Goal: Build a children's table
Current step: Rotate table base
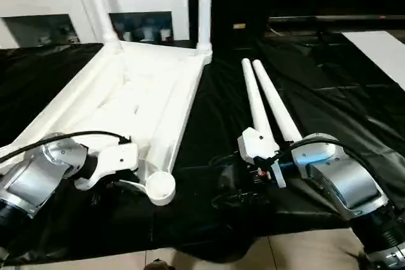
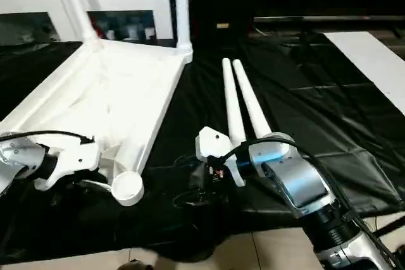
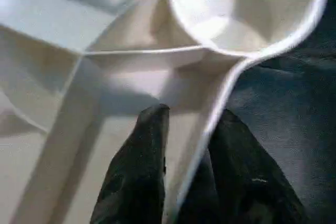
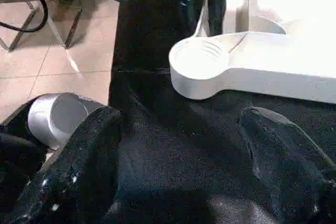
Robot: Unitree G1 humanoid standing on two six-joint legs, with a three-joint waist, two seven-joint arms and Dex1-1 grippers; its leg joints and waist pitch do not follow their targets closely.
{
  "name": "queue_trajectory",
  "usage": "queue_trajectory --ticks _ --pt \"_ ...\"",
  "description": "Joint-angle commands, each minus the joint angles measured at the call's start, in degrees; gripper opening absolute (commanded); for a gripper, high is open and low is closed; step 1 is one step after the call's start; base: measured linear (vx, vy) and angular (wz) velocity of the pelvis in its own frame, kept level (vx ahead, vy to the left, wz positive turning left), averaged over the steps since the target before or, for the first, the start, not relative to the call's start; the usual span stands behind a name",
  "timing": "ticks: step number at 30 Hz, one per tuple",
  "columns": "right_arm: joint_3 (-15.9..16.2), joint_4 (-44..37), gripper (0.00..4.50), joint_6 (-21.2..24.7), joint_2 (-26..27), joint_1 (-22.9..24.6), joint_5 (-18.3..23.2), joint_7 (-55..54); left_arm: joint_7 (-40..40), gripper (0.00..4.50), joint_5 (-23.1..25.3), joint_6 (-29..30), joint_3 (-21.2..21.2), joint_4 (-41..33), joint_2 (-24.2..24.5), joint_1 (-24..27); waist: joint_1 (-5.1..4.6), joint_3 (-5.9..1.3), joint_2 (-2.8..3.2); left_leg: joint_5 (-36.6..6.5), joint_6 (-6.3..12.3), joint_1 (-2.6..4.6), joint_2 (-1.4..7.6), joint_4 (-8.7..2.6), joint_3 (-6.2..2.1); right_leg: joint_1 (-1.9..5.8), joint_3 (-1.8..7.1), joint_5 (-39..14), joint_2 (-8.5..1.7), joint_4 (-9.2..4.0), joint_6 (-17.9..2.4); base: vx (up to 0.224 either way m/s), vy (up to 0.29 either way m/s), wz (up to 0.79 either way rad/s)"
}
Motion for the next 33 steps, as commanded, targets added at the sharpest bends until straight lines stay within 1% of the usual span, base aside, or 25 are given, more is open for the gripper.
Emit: queue_trajectory --ticks 1,3,4,5,6,7,9,10,11,12,13,14,16,17,19,21,22,23,24,27,29,30,31,32,33 --pt "0.5 -1.3 3.87 0.7 -0.5 -0.3 0.4 -0.5 1.2 1.08 0.0 2.1 1.4 0.1 -0.6 -1.0 0.27 -4.2 0.62 -15.9 -1.01 0.86 1.77 -4.11 -0.79 2.39 2.89 -16.8 -4.2 -4.28 -10.2 0.0 0.0 0.0" --pt "0.6 -1.5 3.87 0.9 -0.5 -0.2 0.2 -0.7 1.4 1.02 -1.6 6.9 2.6 -1.3 -1.3 -0.5 0.31 -4.19 0.69 -16.1 -1.15 0.99 1.77 -4.04 -0.74 2.26 2.91 -17.4 -4.24 -4.36 -10.5 0.0 0.0 0.0" --pt "0.6 -1.5 3.87 0.9 -0.5 -0.2 0.1 -0.7 1.5 0.85 -1.9 7.5 2.8 -1.5 -1.4 -0.3 0.21 -4.19 0.55 -15.9 -1.18 0.88 1.76 -4.06 -0.74 2.4 2.91 -17.3 -4.26 -4.32 -10.5 0.0 0.0 0.0" --pt "0.7 -1.4 3.87 0.9 -0.5 -0.2 0.1 -0.8 1.8 0.76 -2.3 8.8 3.2 -2.0 -1.6 -0.1 0.22 -4.17 0.59 -15.9 -1.23 0.89 1.75 -4.01 -0.72 2.37 2.9 -17.4 -4.27 -4.26 -10.5 0.0 0.0 0.0" --pt "0.7 -1.2 3.87 0.8 -0.3 -0.1 -0.2 -1.3 3.6 0.72 -2.9 12.4 4.2 -2.9 -2.5 0.5 0.17 -4.19 0.58 -15.6 -1.12 0.76 1.7 -4.01 -0.79 2.5 2.86 -17.3 -4.3 -4.27 -10.5 0.0 0.0 0.0" --pt "0.8 -1.1 3.87 0.7 -0.2 0.0 -0.3 -1.5 4.4 0.69 -2.9 13.5 4.5 -3.1 -2.7 0.7 0.0 -4.23 0.51 -15.2 -1.24 0.58 1.72 -4.07 -0.83 2.71 2.83 -16.8 -4.3 -4.1 -10.5 0.0 0.0 0.0" --pt "0.7 -0.6 3.87 0.4 0.1 0.0 -0.7 -2.4 7.2 0.63 -2.6 17.3 5.4 -4.0 -3.9 1.2 -0.27 -4.23 0.6 -14.4 -1.14 0.19 1.58 -4.05 -0.99 2.96 2.68 -15.7 -4.21 -3.99 -10.5 0.0 0.0 0.0" --pt "0.7 -0.4 3.87 0.3 0.2 0.0 -0.8 -2.7 8.2 0.52 -2.4 18.7 5.7 -4.4 -4.3 1.4 -0.45 -4.3 0.58 -14.3 -1.04 0.31 1.52 -3.92 -0.93 2.9 2.67 -15.8 -4.21 -4.1 -10.4 0.0 0.0 0.0" --pt "0.6 -0.2 3.87 0.2 0.4 0.0 -1.0 -3.1 9.1 0.52 -2.1 19.9 5.8 -5.1 -4.7 1.9 -0.65 -4.35 0.61 -13.7 -0.73 0.24 1.42 -3.8 -0.93 3.01 2.71 -15.3 -4.2 -4.13 -10.4 0.0 0.0 0.0" --pt "0.5 0.0 3.87 0.1 0.4 0.0 -1.1 -3.4 10.0 0.45 -1.8 21.1 5.9 -5.9 -5.1 2.4 -1.01 -4.31 0.64 -12.9 -0.47 -0.09 1.28 -3.73 -0.96 3.19 2.65 -14.6 -4.07 -4.08 -10.5 0.0 0.0 0.0" --pt "0.4 0.3 3.87 -0.1 0.6 0.1 -1.3 -3.9 11.3 0.45 -1.5 22.7 6.2 -7.2 -5.8 3.3 -1.22 -4.32 0.58 -12.7 -0.51 -0.15 1.34 -3.79 -0.96 3.27 2.58 -14.6 -4.02 -4.05 -10.4 0.0 0.0 0.0" --pt "0.3 0.3 3.87 -0.1 0.7 0.1 -1.3 -4.2 11.7 0.41 -1.4 23.1 6.3 -7.6 -6.1 3.5 -1.26 -4.33 0.57 -12.5 -0.43 -0.12 1.36 -3.75 -0.95 3.27 2.55 -14.6 -4.03 -4.13 -10.3 0.0 0.0 0.0" --pt "0.0 0.8 3.87 -0.4 1.2 0.2 -1.7 -5.5 14.4 0.29 -1.5 24.4 7.0 -10.4 -8.3 5.1 -1.35 -4.33 0.5 -12.2 -0.11 0.17 1.4 -3.5 -0.74 3.03 2.62 -15.0 -3.98 -4.38 -10.6 0.0 0.0 0.0" --pt "0.0 1.0 3.87 -0.6 1.3 0.2 -1.7 -5.7 15.2 0.27 -1.8 24.7 7.0 -11.1 -8.9 5.3 -1.21 -4.33 0.59 -12.2 0.2 0.31 1.36 -3.42 -0.69 2.88 2.61 -15.4 -3.86 -4.51 -10.6 0.0 0.0 0.0" --pt "0.0 1.2 3.87 -0.7 1.4 0.2 -1.9 -6.2 16.4 0.17 -1.6 24.2 6.5 -12.3 -9.7 5.7 -1.24 -4.37 0.57 -12.1 0.19 0.27 1.51 -3.47 -0.74 2.93 2.58 -14.3 -3.74 -4.29 -10.9 0.0 0.0 0.0" --pt "0.0 2.0 3.87 -0.6 1.8 0.0 -2.5 -7.7 19.5 0.09 -0.7 24.5 6.0 -12.8 -11.9 5.6 -1.08 -4.33 0.62 -12.7 0.34 0.53 1.48 -3.36 -0.6 2.7 2.62 -14.3 -3.65 -4.44 -11.1 0.0 0.0 0.0" --pt "0.0 2.0 3.87 -0.6 1.8 0.0 -2.5 -7.7 19.5 0.09 -0.7 24.5 6.0 -12.8 -11.9 5.6 -1.07 -4.33 0.57 -12.8 0.33 0.48 1.42 -3.33 -0.59 2.74 2.61 -14.3 -3.62 -4.45 -11.1 0.0 0.0 0.0" --pt "0.0 2.5 3.87 -0.8 2.0 -0.3 -3.0 -8.6 20.8 0.04 -0.6 23.5 6.3 -12.3 -13.1 5.1 -1.04 -4.31 0.56 -13.1 0.25 0.41 1.44 -3.43 -0.7 2.84 2.55 -14.8 -3.67 -4.39 -10.8 0.0 0.0 0.0" --pt "0.0 2.7 3.87 -0.9 2.0 -0.3 -3.1 -8.9 21.1 0.04 -0.5 23.0 6.4 -12.3 -13.4 5.1 -1.04 -4.26 0.53 -13.8 0.11 0.51 1.42 -3.41 -0.69 2.74 2.54 -15.6 -3.65 -4.52 -10.4 0.0 0.0 0.0" --pt "-0.3 4.1 3.87 -1.2 2.5 -0.7 -4.1 -11.0 21.9 0.04 0.1 18.3 6.3 -11.6 -14.0 4.7 -1.02 -4.3 0.41 -14.2 0.21 0.55 1.3 -3.36 -0.67 2.65 2.55 -17.1 -3.66 -4.81 -9.6 0.0 0.0 0.0" --pt "-0.8 5.1 3.87 -1.1 3.0 -1.1 -5.1 -13.2 21.7 0.04 0.7 12.4 5.8 -10.5 -13.2 4.6 -0.94 -4.28 0.35 -14.1 0.3 0.5 1.29 -3.36 -0.65 2.64 2.55 -17.7 -3.68 -4.96 -9.1 0.0 0.0 0.0" --pt "-1.1 5.5 3.87 -0.7 3.3 -1.2 -5.3 -14.1 22.0 0.04 1.1 10.1 5.7 -9.8 -12.9 4.6 -0.85 -4.35 0.43 -13.9 0.11 0.55 1.31 -3.36 -0.64 2.57 2.55 -17.4 -3.65 -4.82 -9.0 0.0 0.0 0.0" --pt "-1.4 6.2 3.87 -0.4 3.7 -1.5 -5.6 -15.4 22.9 0.04 1.9 6.9 5.5 -8.8 -12.5 4.6 -0.72 -4.33 0.31 -14.0 0.1 0.5 1.3 -3.41 -0.69 2.55 2.51 -17.6 -3.63 -4.89 -8.8 0.0 0.0 0.0" --pt "-1.5 6.3 3.87 -0.4 3.7 -1.5 -5.6 -15.6 22.9 0.04 1.9 6.6 5.5 -8.7 -12.5 4.5 -0.72 -4.33 0.31 -14.0 0.1 0.5 1.3 -3.41 -0.69 2.55 2.51 -17.6 -3.63 -4.89 -8.8 0.0 0.0 0.0" --pt "-1.8 6.8 3.87 -0.8 4.0 -1.7 -6.2 -16.8 23.3 0.04 2.2 3.9 5.5 -7.7 -12.3 4.4 -0.51 -4.36 0.47 -14.3 -0.23 0.76 1.37 -3.37 -0.59 2.32 2.54 -17.9 -3.63 -4.89 -8.5 0.0 0.0 0.0"
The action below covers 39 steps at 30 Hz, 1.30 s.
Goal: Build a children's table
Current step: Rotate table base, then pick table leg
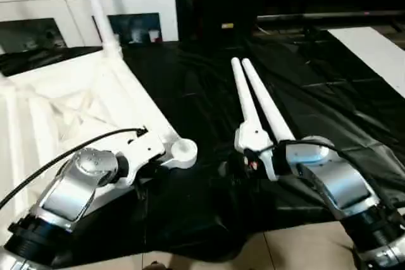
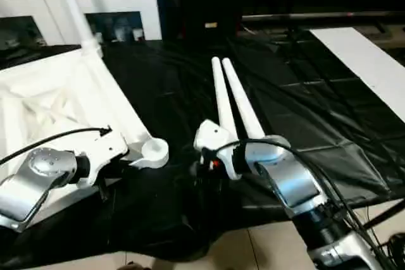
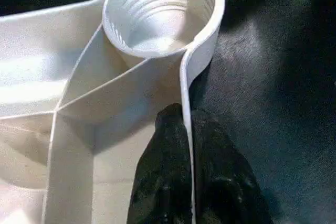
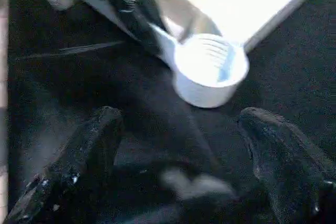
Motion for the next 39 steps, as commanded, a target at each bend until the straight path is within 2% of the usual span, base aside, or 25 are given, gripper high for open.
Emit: queue_trajectory --ticks 1,5,7,10,11,12,13,15,16,17,18,23,24,25,26,27,28,31,35,37,39 --pt "-1.7 1.3 3.87 0.1 0.8 -1.5 -2.1 -4.3 1.8 0.3 2.0 -6.6 1.0 0.9 1.1 -1.2 0.34 -4.25 0.38 -14.2 -0.2 0.69 0.98 -3.6 -0.55 2.41 2.69 -18.3 -3.95 -4.9 -8.4 0.0 0.0 0.0" --pt "-3.1 4.2 3.87 2.4 2.6 -3.2 -6.2 -13.7 0.5 0.74 -0.7 -9.8 3.2 2.5 0.5 -1.5 0.67 -4.19 0.54 -16.0 -1.77 1.18 1.14 -3.8 -0.55 2.02 2.73 -19.5 -3.94 -4.79 -8.3 0.0 0.0 0.0" --pt "-5.1 4.9 3.87 6.8 4.2 -4.4 -4.5 -15.4 0.4 0.87 -1.8 -11.5 4.7 2.3 0.6 -1.6 0.49 -4.26 0.46 -16.2 -1.81 0.85 1.04 -3.93 -0.63 2.4 2.71 -19.4 -4.02 -4.61 -8.4 0.0 0.0 0.0" --pt "-6.7 5.6 3.87 9.2 5.4 -5.6 -3.6 -17.2 0.5 1.23 -2.9 -12.4 6.3 1.5 1.0 -1.4 0.5 -4.31 0.24 -15.8 -1.87 0.9 1.08 -3.87 -0.59 2.41 2.78 -18.5 -4.07 -4.5 -8.1 0.0 0.0 0.0" --pt "-7.5 6.4 3.87 10.5 6.1 -6.2 -3.8 -18.8 1.0 1.23 -3.2 -12.2 7.2 1.1 1.1 -1.5 0.33 -4.31 0.32 -15.1 -2.07 0.78 1.02 -3.85 -0.55 2.37 2.8 -17.7 -3.99 -4.31 -8.4 0.0 0.0 0.0" --pt "-8.6 7.8 3.87 11.9 7.0 -7.1 -4.1 -21.3 1.5 1.23 -3.7 -12.0 8.0 0.8 1.2 -1.6 0.28 -4.33 0.15 -14.5 -2.15 0.74 0.99 -3.87 -0.54 2.44 2.78 -17.4 -4.04 -4.33 -8.6 0.0 0.0 0.0" --pt "-10.1 9.2 4.04 13.9 7.9 -8.0 -4.0 -23.6 1.4 1.26 -4.7 -11.3 9.0 0.2 1.2 -1.7 0.32 -4.41 0.13 -14.2 -2.29 0.82 1.0 -3.79 -0.5 2.39 2.76 -17.3 -4.07 -4.25 -8.7 0.0 0.0 0.0" --pt "-13.2 11.2 4.2 19.5 9.5 -9.6 -3.3 -27.1 0.8 1.26 -6.9 -9.5 10.7 -1.5 1.3 -1.9 0.25 -4.4 0.28 -13.6 -2.79 0.84 0.96 -3.81 -0.49 2.42 2.76 -16.5 -3.91 -4.04 -9.1 0.0 0.0 0.0" --pt "-12.8 12.3 4.2 21.5 9.1 -10.4 -4.7 -27.9 0.5 1.26 -7.6 -8.4 11.3 -2.7 1.4 -2.0 0.18 -4.43 -0.07 -13.4 -2.94 0.96 0.99 -3.74 -0.39 2.32 2.82 -15.9 -3.9 -3.86 -9.4 0.0 0.0 0.0" --pt "-12.5 15.1 4.23 24.1 8.9 -12.0 -7.0 -30.7 -0.6 1.26 -9.4 -5.5 11.6 -5.8 1.5 -1.8 0.2 -4.39 0.08 -12.9 -3.24 0.92 0.96 -3.78 -0.42 2.33 2.77 -15.6 -3.91 -3.63 -9.8 0.0 0.0 0.0" --pt "-13.0 17.3 4.37 25.1 9.1 -13.1 -7.7 -32.8 -1.3 1.26 -10.7 -3.3 11.6 -8.1 1.4 -1.6 0.19 -4.33 -0.22 -12.9 -3.21 0.96 0.97 -3.74 -0.25 2.18 2.82 -15.3 -3.87 -3.86 -9.9 0.0 0.0 0.0" --pt "-15.5 21.1 4.37 25.3 10.0 -15.2 -7.1 -35.9 -3.6 1.26 -14.0 0.0 10.7 -12.8 1.4 -0.4 0.29 -4.44 -0.28 -11.5 -3.22 0.68 0.9 -3.65 -0.16 2.48 2.89 -14.3 -4.05 -3.65 -9.3 0.0 0.0 0.0" --pt "-17.5 25.1 4.37 25.7 11.1 -17.1 -5.9 -38.1 -4.6 1.26 -17.0 3.1 10.1 -16.7 0.9 0.2 0.35 -4.48 -0.28 -11.3 -3.17 0.7 0.86 -3.62 -0.13 2.49 2.85 -14.1 -3.97 -3.64 -9.2 0.0 0.0 0.0" --pt "-17.5 25.1 4.37 25.7 11.1 -17.1 -5.9 -38.1 -4.6 1.26 -17.0 3.1 10.1 -16.7 0.9 0.2 0.23 -4.6 -0.15 -11.0 -3.35 0.76 0.91 -3.55 -0.11 2.46 2.95 -13.5 -4.1 -3.39 -9.5 0.0 0.0 0.0" --pt "-18.7 28.9 4.37 25.8 12.0 -18.5 -4.8 -38.8 -4.6 1.26 -18.7 5.1 9.7 -18.6 0.3 0.2 0.11 -4.51 -0.22 -11.5 -3.41 0.75 0.82 -3.49 0.01 2.43 2.89 -13.6 -3.96 -3.51 -9.9 0.0 0.0 0.0" --pt "-18.7 28.9 4.37 25.8 12.0 -18.5 -4.8 -38.8 -4.6 1.26 -18.7 5.1 9.7 -18.6 0.3 0.2 0.05 -4.47 -0.23 -11.7 -3.46 0.67 0.79 -3.52 -0.08 2.5 2.85 -13.9 -3.99 -3.43 -10.1 0.0 0.0 0.0" --pt "-19.9 32.4 4.37 26.3 13.2 -19.7 -3.6 -38.6 -4.4 1.26 -19.0 6.2 9.3 -19.5 0.0 -0.2 0.07 -4.36 -0.27 -12.2 -3.35 0.68 0.73 -3.49 0.03 2.46 2.86 -14.8 -3.89 -3.66 -9.6 0.0 0.0 0.0" --pt "-20.7 35.9 4.37 25.9 14.1 -20.5 -2.7 -38.2 -4.3 1.26 -18.7 6.8 8.7 -19.9 -0.2 -0.6 -0.04 -4.29 -0.19 -13.2 -3.36 0.71 0.71 -3.51 -0.05 2.42 2.83 -17.3 -3.93 -3.93 -8.7 0.0 0.0 0.0" --pt "-23.3 41.8 4.37 23.0 15.2 -21.9 -1.6 -39.7 -4.0 1.26 -18.8 8.4 7.9 -20.7 -0.3 -1.2 -0.06 -4.09 -0.1 -15.7 -3.99 1.0 0.85 -3.7 -0.18 2.1 2.74 -20.8 -3.98 -4.26 -7.7 0.0 0.0 0.0" --pt "-23.7 43.8 4.22 22.0 15.1 -22.4 -1.6 -40.1 -3.6 1.26 -19.1 9.2 7.7 -21.2 -0.2 -1.3 -0.06 -4.04 -0.17 -16.3 -4.11 1.02 0.77 -3.69 -0.21 2.05 2.71 -21.8 -3.98 -4.35 -7.5 0.0 0.0 0.0" --pt "-24.1 45.6 4.09 21.1 15.1 -22.9 -1.7 -40.7 -3.7 1.26 -19.1 9.6 7.2 -21.4 -0.1 -1.5 -0.04 -4.07 0.04 -16.7 -4.22 1.05 0.73 -3.66 -0.28 2.0 2.69 -22.7 -4.02 -4.39 -7.3 0.0 0.0 0.0"
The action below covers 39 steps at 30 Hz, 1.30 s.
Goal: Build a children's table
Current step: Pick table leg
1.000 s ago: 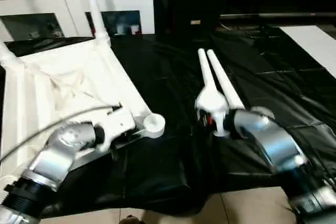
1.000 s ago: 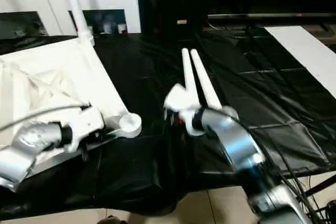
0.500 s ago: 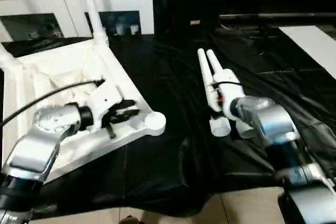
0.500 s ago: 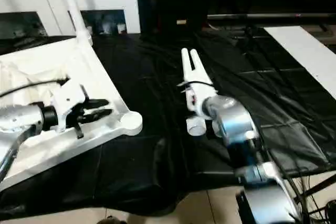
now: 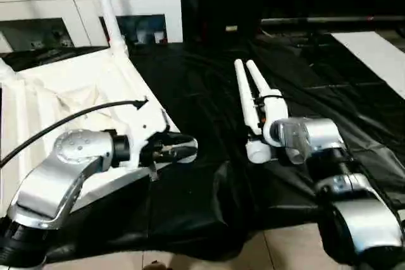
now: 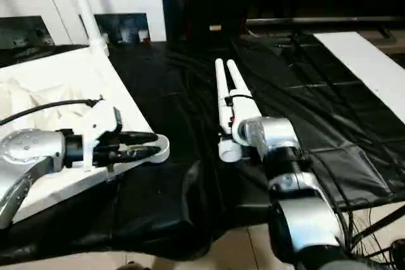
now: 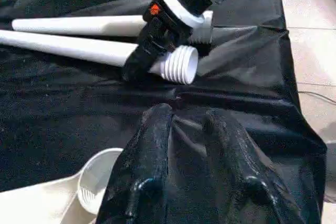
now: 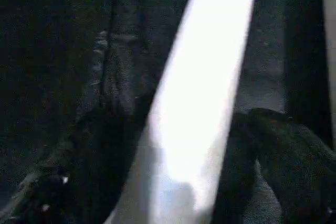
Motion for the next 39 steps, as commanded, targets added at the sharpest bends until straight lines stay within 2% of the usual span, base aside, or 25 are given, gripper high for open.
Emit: queue_trajectory --ticks 1,3,4,7,8,12,14,19,20,21,23,26,27,28,30,31,32,33,34,35,37,39 --pt "-0.6 3.0 3.93 -0.4 0.2 0.1 0.1 -1.3 0.3 1.26 -0.5 0.8 -0.9 -1.3 0.2 -0.9 -0.14 -3.85 0.29 -17.2 -3.91 0.9 0.7 -3.82 -0.38 2.05 2.52 -23.2 -3.94 -5.02 -7.3 0.0 0.0 0.0" --pt "-1.1 4.8 3.82 -1.4 0.1 -0.5 0.2 -2.1 0.2 1.26 -0.4 1.3 -1.2 -1.4 0.3 -1.1 -0.07 -3.94 0.28 -17.1 -3.84 0.9 0.69 -3.76 -0.39 2.08 2.5 -23.3 -3.97 -5.04 -7.2 0.0 0.0 0.0" --pt "-1.8 6.1 3.62 -2.3 0.1 -1.1 0.4 -2.8 -0.1 1.43 -0.5 2.1 -1.3 -1.4 0.6 -1.5 -0.12 -3.9 0.39 -17.5 -3.84 0.89 0.63 -3.74 -0.42 2.03 2.43 -23.6 -3.91 -5.01 -7.2 0.0 0.0 0.0" --pt "-2.1 7.2 3.43 -3.1 0.0 -1.7 0.4 -3.1 -0.1 1.6 -0.7 3.4 -1.4 -1.1 0.9 -2.1 -0.19 -3.93 0.34 -17.8 -3.82 0.9 0.59 -3.71 -0.43 2.02 2.39 -23.7 -3.82 -5.01 -7.2 0.0 0.0 0.0" --pt "-2.4 7.8 3.31 -3.6 -0.1 -1.9 0.5 -3.3 -0.1 1.69 -0.6 3.7 -1.5 -0.8 1.1 -2.2 -0.07 -3.93 0.62 -18.1 -3.81 1.03 0.63 -3.7 -0.48 1.89 2.38 -23.9 -3.89 -5.06 -7.3 0.0 0.0 0.0" --pt "-3.5 9.1 2.95 -4.8 -0.3 -2.5 1.0 -4.0 0.0 2.05 0.1 3.7 -1.4 0.3 1.7 -2.7 -0.04 -3.99 0.52 -18.2 -3.89 0.86 0.66 -3.74 -0.53 2.0 2.35 -23.0 -3.83 -4.92 -7.5 0.0 0.0 0.0" --pt "-3.7 9.7 2.87 -5.3 -0.3 -2.7 1.1 -4.2 0.0 2.07 0.3 3.6 -1.3 0.6 2.0 -2.7 -0.04 -4.03 0.58 -18.3 -4.02 0.86 0.67 -3.73 -0.55 1.98 2.31 -22.6 -3.84 -4.78 -7.8 0.0 0.0 0.0" --pt "-4.6 11.8 2.36 -6.9 -0.4 -3.5 1.7 -4.7 1.4 2.5 1.2 4.0 -0.4 2.0 2.2 -3.3 -0.05 -4.07 0.53 -18.1 -3.89 0.82 0.68 -3.73 -0.51 2.01 2.33 -21.8 -3.81 -4.65 -8.1 0.0 0.0 0.0" --pt "-4.7 11.9 2.36 -7.0 -0.4 -3.6 1.8 -4.8 1.5 2.5 1.2 4.1 -0.3 2.1 2.2 -3.4 -0.01 -4.07 0.52 -18.1 -3.84 0.83 0.67 -3.73 -0.48 2.02 2.33 -21.4 -3.8 -4.7 -8.2 0.0 0.0 0.0" --pt "-5.4 12.4 2.22 -7.6 -0.4 -3.9 2.0 -5.2 2.4 2.78 1.3 4.4 0.3 2.4 2.0 -3.6 0.02 -4.06 0.54 -18.2 -3.91 0.85 0.7 -3.73 -0.51 1.98 2.35 -21.3 -3.86 -4.62 -8.5 0.0 0.0 0.0" --pt "-6.1 12.6 2.15 -8.3 -0.3 -4.0 2.4 -5.9 3.6 2.87 1.5 4.4 1.0 2.8 1.7 -3.8 0.07 -4.03 0.52 -18.3 -3.91 0.86 0.63 -3.7 -0.46 1.99 2.34 -21.4 -3.84 -4.7 -8.5 0.0 0.0 0.0" --pt "-6.9 12.3 1.97 -9.9 -0.2 -4.3 3.1 -6.1 6.6 3.08 2.0 3.9 2.6 4.3 0.2 -4.8 0.29 -4.12 0.81 -18.6 -4.01 1.04 0.55 -3.61 -0.47 1.95 2.3 -21.7 -3.83 -4.81 -8.1 0.0 0.0 0.0" --pt "-8.3 9.6 1.92 -11.9 0.4 -4.0 4.9 -5.3 11.2 3.19 1.5 4.6 5.6 6.2 -3.1 -6.6 0.15 -4.05 0.96 -18.7 -4.07 0.73 0.54 -3.67 -0.5 2.13 2.29 -21.1 -3.74 -4.75 -8.1 0.0 0.0 0.0" --pt "-8.3 9.6 1.88 -11.9 0.4 -4.0 4.9 -5.3 11.2 3.26 1.5 4.6 5.6 6.2 -3.1 -6.6 0.15 -4.05 0.96 -18.7 -4.07 0.73 0.54 -3.67 -0.5 2.13 2.29 -21.1 -3.74 -4.75 -8.1 0.0 0.0 0.0" --pt "-10.3 3.5 1.84 -18.9 2.2 -2.3 8.4 -0.7 18.6 3.34 -0.4 5.9 10.4 8.9 -8.8 -9.7 0.39 -4.17 0.85 -18.4 -3.52 0.7 0.51 -3.4 -0.23 2.18 2.33 -19.7 -3.72 -4.9 -7.9 0.0 0.0 0.0" --pt "-12.2 -1.3 1.83 -21.9 3.9 -0.7 11.9 3.1 23.9 3.41 -2.9 7.7 14.2 10.3 -13.5 -11.9 0.39 -4.3 1.03 -17.9 -3.03 0.46 0.47 -3.45 -0.38 2.52 2.21 -18.5 -3.7 -4.82 -8.0 0.0 0.0 0.0" --pt "-13.2 -4.2 1.81 -21.0 4.9 0.2 14.5 5.6 26.5 3.52 -6.0 9.4 16.7 10.9 -16.9 -13.3 0.59 -4.64 1.53 -16.2 -2.48 0.25 0.55 -3.26 -0.57 2.91 2.16 -15.6 -3.8 -4.25 -8.9 0.0 0.0 0.0" --pt "-14.2 -7.6 1.8 -18.4 6.0 1.3 17.7 8.6 29.3 3.68 -9.8 11.0 19.4 11.8 -20.7 -14.9 0.61 -4.65 1.74 -15.1 -1.6 0.19 0.61 -3.15 -0.58 2.82 2.13 -13.3 -3.74 -4.24 -10.1 0.0 0.0 0.0" --pt "-14.3 -10.6 1.8 -16.5 6.7 2.5 19.9 11.2 30.6 3.71 -12.2 11.7 20.7 13.0 -23.1 -16.1 0.62 -4.72 1.32 -14.1 -0.72 -0.07 0.47 -3.13 -0.49 3.1 2.03 -11.6 -3.52 -4.19 -10.9 0.0 0.0 0.0" --pt "-13.9 -13.1 1.8 -15.4 7.1 3.7 21.2 13.1 31.0 3.71 -13.6 12.1 21.3 14.2 -24.5 -17.1 0.77 -4.75 1.56 -13.5 -0.31 -0.07 0.43 -3.05 -0.53 3.11 2.05 -10.9 -3.51 -4.24 -11.0 0.0 0.0 0.0" --pt "-13.6 -15.9 1.79 -13.9 7.5 5.0 22.9 14.9 31.2 4.01 -14.7 12.3 21.8 15.8 -25.9 -18.3 0.84 -4.8 1.39 -11.6 0.68 -0.25 0.34 -3.05 -0.45 3.12 2.0 -9.9 -3.36 -4.32 -10.8 0.0 0.0 0.0" --pt "-13.3 -19.0 1.79 -11.7 7.8 6.2 25.3 16.5 31.9 4.12 -15.0 12.1 22.5 17.8 -27.4 -20.0 0.92 -4.96 1.52 -10.8 0.8 -0.17 0.51 -3.09 -0.55 3.08 1.94 -10.7 -3.53 -4.45 -10.4 0.0 0.0 0.0"
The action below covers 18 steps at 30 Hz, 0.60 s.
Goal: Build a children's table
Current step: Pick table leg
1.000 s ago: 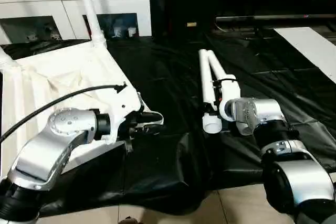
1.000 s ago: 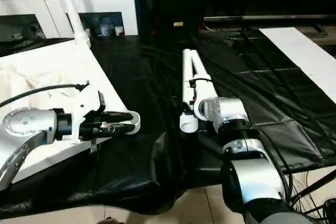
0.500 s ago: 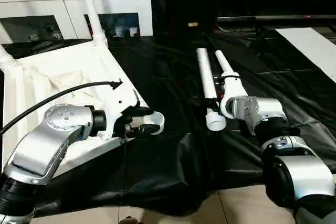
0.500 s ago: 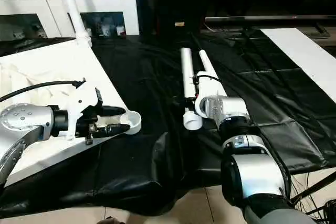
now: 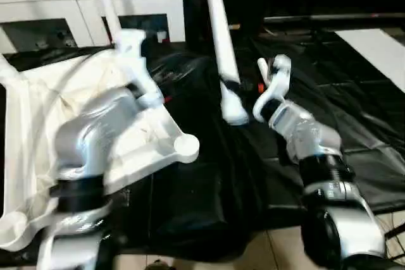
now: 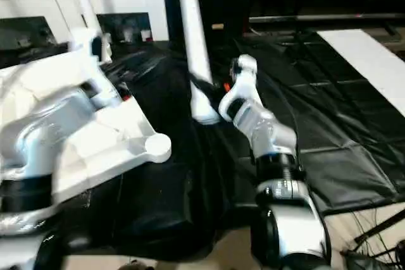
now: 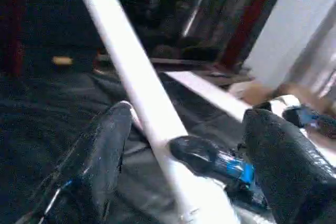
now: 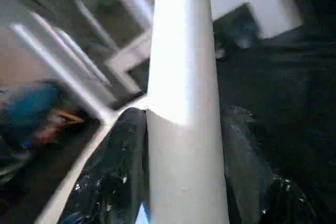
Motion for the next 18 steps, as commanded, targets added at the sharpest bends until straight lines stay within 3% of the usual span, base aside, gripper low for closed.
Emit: queue_trajectory --ticks 1,2,3,5,6,7,10,11,14,16,18 --pt "-0.3 -2.9 1.79 2.2 0.1 1.0 2.6 1.5 1.2 4.12 -0.7 0.6 1.7 1.9 -0.6 -1.6 0.32 -4.87 0.44 -10.9 0.71 0.28 0.3 -3.44 -0.32 3.22 2.06 -11.4 -3.47 -4.55 -9.9 0.0 0.0 0.0" --pt "0.6 -7.6 1.79 4.7 0.3 3.2 5.8 3.9 2.2 4.19 -1.3 0.6 3.3 5.1 -2.7 -4.6 0.33 -4.85 0.17 -10.6 0.86 0.41 0.23 -3.44 -0.17 3.3 2.11 -11.8 -3.36 -4.86 -9.5 0.0 0.0 0.0" --pt "1.8 -10.4 1.78 5.7 0.2 4.8 6.7 5.5 2.3 4.32 -2.7 1.5 4.2 6.2 -3.8 -6.4 0.62 -5.12 0.48 -10.1 0.99 0.65 0.62 -3.37 -0.37 3.21 2.12 -10.7 -3.63 -4.61 -9.5 0.0 0.0 0.0" --pt "3.4 -13.8 1.78 7.4 -0.2 6.7 7.8 7.7 2.5 4.49 -5.4 3.4 5.2 7.1 -5.0 -8.7 0.89 -5.16 0.53 -9.0 1.17 0.4 0.63 -3.38 -0.41 3.35 1.99 -9.1 -3.6 -4.57 -9.7 0.0 0.0 0.0" --pt "3.8 -14.7 1.78 7.9 -0.4 7.1 8.1 8.1 2.7 4.5 -6.1 3.9 5.2 7.2 -5.1 -9.1 0.98 -5.25 0.51 -8.9 1.19 0.47 0.78 -3.36 -0.53 3.28 1.98 -8.5 -3.72 -4.37 -10.1 0.0 0.0 0.0" --pt "3.8 -14.7 1.78 7.9 -0.4 7.1 8.1 8.1 2.7 4.5 -6.1 3.9 5.2 7.2 -5.1 -9.1 0.92 -5.21 0.39 -8.3 1.16 0.08 0.73 -3.4 -0.6 3.46 1.91 -7.6 -3.74 -4.14 -10.6 0.0 0.0 0.0" --pt "4.1 -17.1 1.78 9.5 -0.5 7.6 9.7 9.4 3.0 4.5 -5.8 3.5 3.8 8.5 -4.5 -9.4 1.06 -5.06 0.68 -8.5 1.24 0.1 0.59 -3.33 -0.45 3.37 1.95 -8.9 -3.8 -4.54 -10.3 0.0 0.0 0.0" --pt "4.3 -18.1 1.78 10.0 -0.5 7.8 10.4 9.6 3.3 4.5 -5.5 3.4 3.9 9.2 -4.7 -9.6 1.16 -5.12 1.07 -8.6 1.11 0.12 0.59 -3.3 -0.49 3.32 1.94 -9.7 -3.87 -4.58 -9.8 0.0 0.0 0.0" --pt "4.8 -19.1 1.78 10.5 -0.8 8.1 10.8 10.0 3.8 4.5 -5.7 3.5 4.9 10.0 -5.4 -10.0 1.44 -5.2 0.9 -8.4 0.85 0.08 0.64 -3.32 -0.49 3.37 1.9 -10.2 -3.88 -4.73 -8.9 0.0 0.0 0.0" --pt "5.6 -20.4 1.78 11.5 -1.1 8.7 11.6 10.5 3.9 4.5 -6.5 4.4 5.6 10.0 -5.7 -10.6 1.69 -5.14 0.48 -8.2 0.8 0.03 0.66 -3.36 -0.48 3.4 1.9 -10.8 -3.95 -4.77 -8.8 0.0 0.0 0.0" --pt "6.1 -21.4 1.78 12.1 -1.3 9.1 12.1 11.0 4.5 4.5 -6.0 4.0 5.0 10.3 -5.0 -10.8 1.8 -5.14 0.59 -8.3 1.03 0.01 0.68 -3.37 -0.51 3.38 1.94 -10.9 -3.92 -4.75 -8.2 0.0 0.0 0.0"
